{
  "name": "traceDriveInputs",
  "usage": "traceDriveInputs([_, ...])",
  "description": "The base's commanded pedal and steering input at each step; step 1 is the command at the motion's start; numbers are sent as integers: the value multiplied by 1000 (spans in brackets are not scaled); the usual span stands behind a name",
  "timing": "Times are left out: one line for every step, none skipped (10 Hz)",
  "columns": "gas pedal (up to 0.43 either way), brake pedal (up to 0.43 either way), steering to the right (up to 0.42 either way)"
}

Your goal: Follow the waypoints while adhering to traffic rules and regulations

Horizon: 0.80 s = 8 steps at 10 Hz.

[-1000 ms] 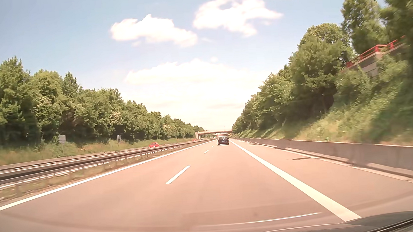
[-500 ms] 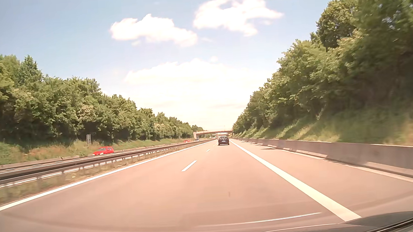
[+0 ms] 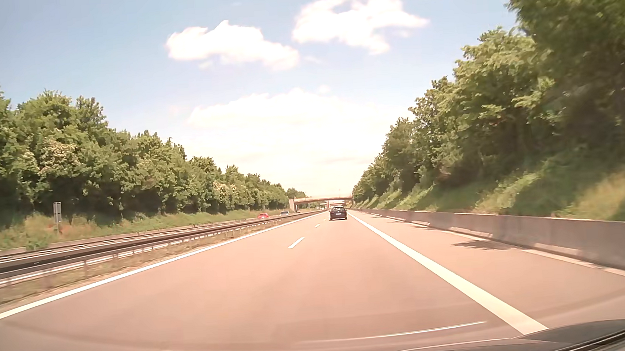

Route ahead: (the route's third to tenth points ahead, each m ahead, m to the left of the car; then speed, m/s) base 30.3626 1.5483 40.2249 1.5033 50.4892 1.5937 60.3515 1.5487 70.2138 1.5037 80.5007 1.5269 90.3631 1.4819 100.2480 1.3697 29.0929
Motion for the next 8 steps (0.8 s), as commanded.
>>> traceDriveInputs([209, 12, 0])
traceDriveInputs([220, 12, 0])
traceDriveInputs([220, 12, 0])
traceDriveInputs([228, 6, 0])
traceDriveInputs([228, 12, 0])
traceDriveInputs([240, 12, 0])
traceDriveInputs([260, 12, 0])
traceDriveInputs([260, 12, 0])
